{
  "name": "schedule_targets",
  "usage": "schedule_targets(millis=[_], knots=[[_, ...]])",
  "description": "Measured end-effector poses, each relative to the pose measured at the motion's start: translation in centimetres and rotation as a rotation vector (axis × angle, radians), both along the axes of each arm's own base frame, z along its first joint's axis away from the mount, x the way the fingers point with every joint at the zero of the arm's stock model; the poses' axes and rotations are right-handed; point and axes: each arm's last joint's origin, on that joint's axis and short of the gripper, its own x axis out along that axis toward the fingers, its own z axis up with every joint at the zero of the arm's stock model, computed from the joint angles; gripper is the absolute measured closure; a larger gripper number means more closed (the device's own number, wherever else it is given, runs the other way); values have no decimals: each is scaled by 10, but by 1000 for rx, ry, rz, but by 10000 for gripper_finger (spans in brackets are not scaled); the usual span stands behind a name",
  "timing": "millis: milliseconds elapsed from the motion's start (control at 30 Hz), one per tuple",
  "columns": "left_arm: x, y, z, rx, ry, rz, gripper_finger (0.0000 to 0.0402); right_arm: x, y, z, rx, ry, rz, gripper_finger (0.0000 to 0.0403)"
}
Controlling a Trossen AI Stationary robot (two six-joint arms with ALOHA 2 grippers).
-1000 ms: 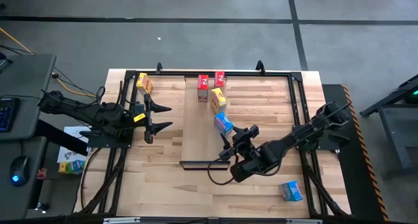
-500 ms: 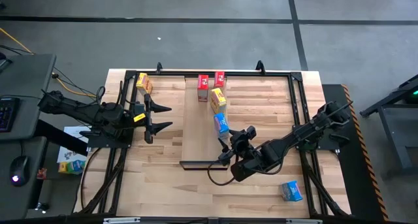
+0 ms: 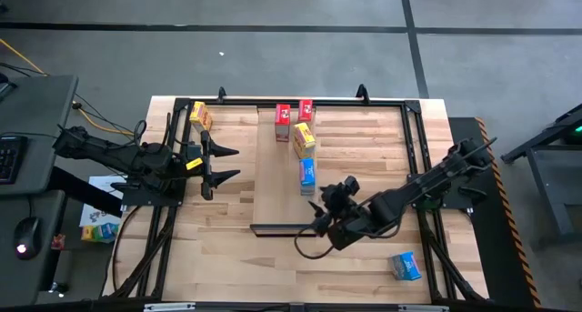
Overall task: Stack cereal on shelf
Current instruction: Adjust the yellow cereal box on the shelf
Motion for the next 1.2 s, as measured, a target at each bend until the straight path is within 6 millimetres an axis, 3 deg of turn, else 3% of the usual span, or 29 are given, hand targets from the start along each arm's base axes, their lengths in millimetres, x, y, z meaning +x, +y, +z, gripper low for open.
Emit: schedule_targets(millis=[267,400,500,600,700,833,1033,1200], knots=[[0,0,0,0,0,0,147,-40,-17,30,74,150,84,159],[0,0,1,13,-3,1,147,-52,-41,45,-39,99,-60,165],[0,0,1,14,-4,0,147,-53,-64,48,-141,97,-176,200],[0,0,1,14,-4,0,147,-52,-86,44,-210,183,-262,276],[0,0,1,14,-3,1,147,-55,-104,23,-242,284,-315,373],[0,0,0,15,-1,0,147,-82,-119,-6,-168,372,-310,381],[0,0,4,6,-37,1,147,-106,-123,-35,-93,9,-106,397],[0,0,5,13,-49,2,147,-120,-134,-49,-160,-378,57,401]])
